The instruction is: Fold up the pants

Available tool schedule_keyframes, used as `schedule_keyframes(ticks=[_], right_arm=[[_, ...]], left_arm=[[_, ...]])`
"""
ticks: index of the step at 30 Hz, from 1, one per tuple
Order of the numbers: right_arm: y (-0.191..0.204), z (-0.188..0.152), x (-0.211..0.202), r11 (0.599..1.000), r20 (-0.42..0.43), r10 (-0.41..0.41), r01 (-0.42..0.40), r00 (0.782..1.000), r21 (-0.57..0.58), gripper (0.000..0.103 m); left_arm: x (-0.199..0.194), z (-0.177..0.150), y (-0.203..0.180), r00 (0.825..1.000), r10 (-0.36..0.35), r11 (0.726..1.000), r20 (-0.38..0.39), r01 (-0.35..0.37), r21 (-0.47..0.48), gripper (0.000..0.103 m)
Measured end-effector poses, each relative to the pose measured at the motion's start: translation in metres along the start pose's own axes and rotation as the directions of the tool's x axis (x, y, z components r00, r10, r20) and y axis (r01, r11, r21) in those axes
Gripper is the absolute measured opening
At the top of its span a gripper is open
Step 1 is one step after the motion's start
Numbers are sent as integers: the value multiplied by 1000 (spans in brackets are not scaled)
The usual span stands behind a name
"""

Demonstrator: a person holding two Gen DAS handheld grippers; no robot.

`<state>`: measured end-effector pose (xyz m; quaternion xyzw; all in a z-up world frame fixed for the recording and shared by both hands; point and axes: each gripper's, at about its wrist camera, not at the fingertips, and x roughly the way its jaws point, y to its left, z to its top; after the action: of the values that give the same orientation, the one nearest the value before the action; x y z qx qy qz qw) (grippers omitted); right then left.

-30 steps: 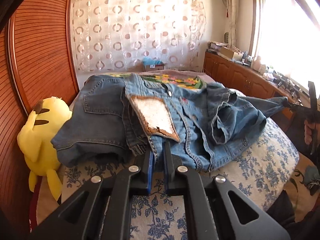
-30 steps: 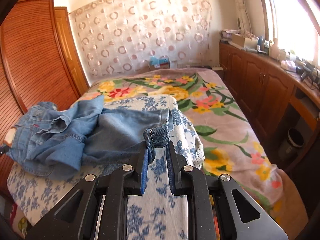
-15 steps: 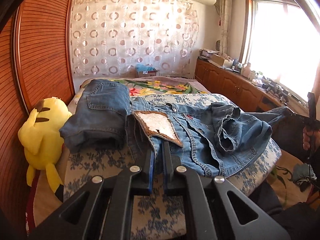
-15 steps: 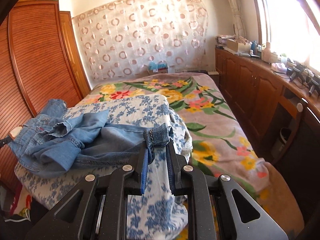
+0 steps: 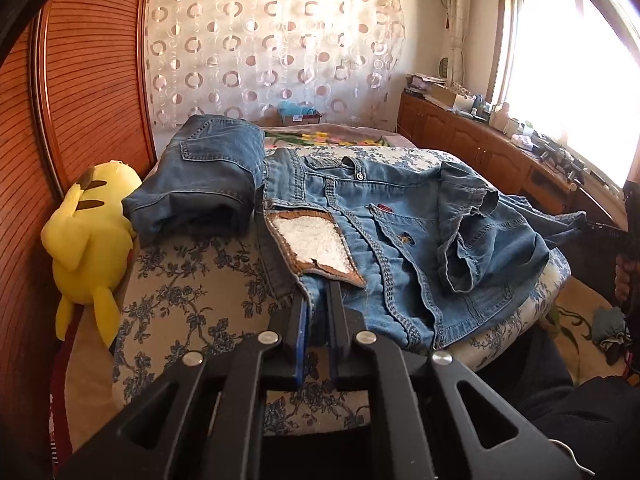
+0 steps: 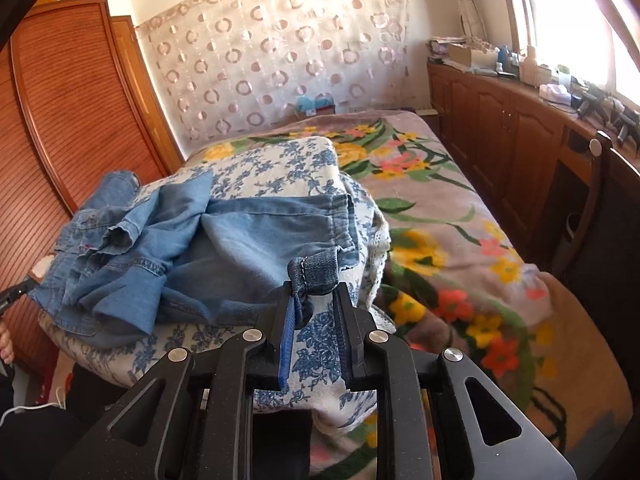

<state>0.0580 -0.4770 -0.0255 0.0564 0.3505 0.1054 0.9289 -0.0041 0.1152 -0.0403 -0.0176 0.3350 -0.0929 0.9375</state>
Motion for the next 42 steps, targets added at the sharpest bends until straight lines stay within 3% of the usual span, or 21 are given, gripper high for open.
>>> schedule_keyframes(ticks=[8, 14, 19, 21, 31, 42], right_arm=[[20, 16, -26, 996, 56, -52, 56, 997, -65, 24], [52, 24, -32, 994, 96, -24, 34, 995, -103, 31], [82, 19, -14, 989, 84, 17, -4, 996, -150, 34], [92, 16, -3, 987, 73, 32, -20, 997, -162, 36], [121, 14, 42, 980, 58, 82, -70, 995, -185, 50], [116, -2, 98, 980, 12, 20, -17, 1000, -199, 53]], left_arm=[[-25, 12, 6, 999, 14, 1000, 43, -14, 13, 11], [-30, 23, 5, 998, 1, 1000, 68, -2, 10, 34], [-21, 28, 1, 997, -12, 1000, 70, 12, 8, 53], [-16, 29, -2, 997, -21, 1000, 70, 20, 6, 67], [20, 39, -32, 997, -72, 996, 41, 70, 54, 70], [73, 53, -79, 989, -145, 983, -20, 146, 108, 70]])
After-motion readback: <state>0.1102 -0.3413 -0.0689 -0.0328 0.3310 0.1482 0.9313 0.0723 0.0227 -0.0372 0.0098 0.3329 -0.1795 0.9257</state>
